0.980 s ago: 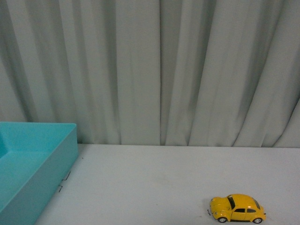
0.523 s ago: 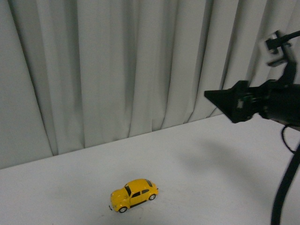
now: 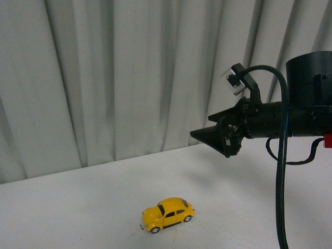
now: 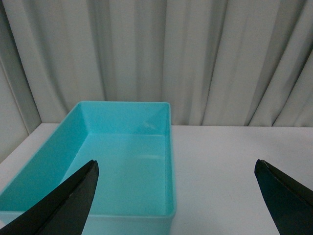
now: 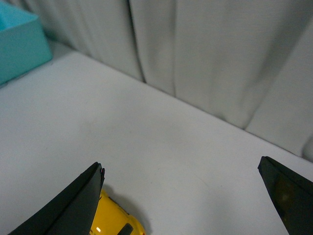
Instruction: Wind up and store yellow beetle toy
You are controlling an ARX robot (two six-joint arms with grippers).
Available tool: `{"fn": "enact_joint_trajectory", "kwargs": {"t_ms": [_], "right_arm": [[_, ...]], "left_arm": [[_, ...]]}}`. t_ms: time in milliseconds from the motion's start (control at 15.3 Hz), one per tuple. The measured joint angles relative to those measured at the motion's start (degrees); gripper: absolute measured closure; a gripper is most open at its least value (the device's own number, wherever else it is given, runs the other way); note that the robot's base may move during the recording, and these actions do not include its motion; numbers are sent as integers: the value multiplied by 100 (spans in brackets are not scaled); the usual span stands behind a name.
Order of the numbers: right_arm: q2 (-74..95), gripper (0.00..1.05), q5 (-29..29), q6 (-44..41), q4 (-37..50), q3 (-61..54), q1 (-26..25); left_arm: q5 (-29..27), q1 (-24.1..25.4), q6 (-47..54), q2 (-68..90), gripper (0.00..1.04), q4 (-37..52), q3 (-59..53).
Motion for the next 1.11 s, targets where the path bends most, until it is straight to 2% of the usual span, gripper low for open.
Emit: {"fn": "enact_joint_trajectory", "kwargs": {"t_ms": [65, 131, 392, 784, 1110], "right_arm": [[186, 7, -256, -841, -896, 448, 118], [516, 7, -400, -2133, -2188, 1078, 260], [1342, 7, -258, -4437, -4264, 2037, 542], [2149, 7, 306, -6260, -5654, 2865, 909], [2507, 7, 638, -6789, -6144, 3327, 1082]], "left_arm": [[0, 0, 0, 0, 7, -2, 0], [0, 0, 0, 0, 7, 0, 0], [0, 0, 0, 0, 7, 0, 0], [-2, 0, 0, 0, 7, 0, 0], [2, 0, 0, 0, 7, 0, 0]]}}
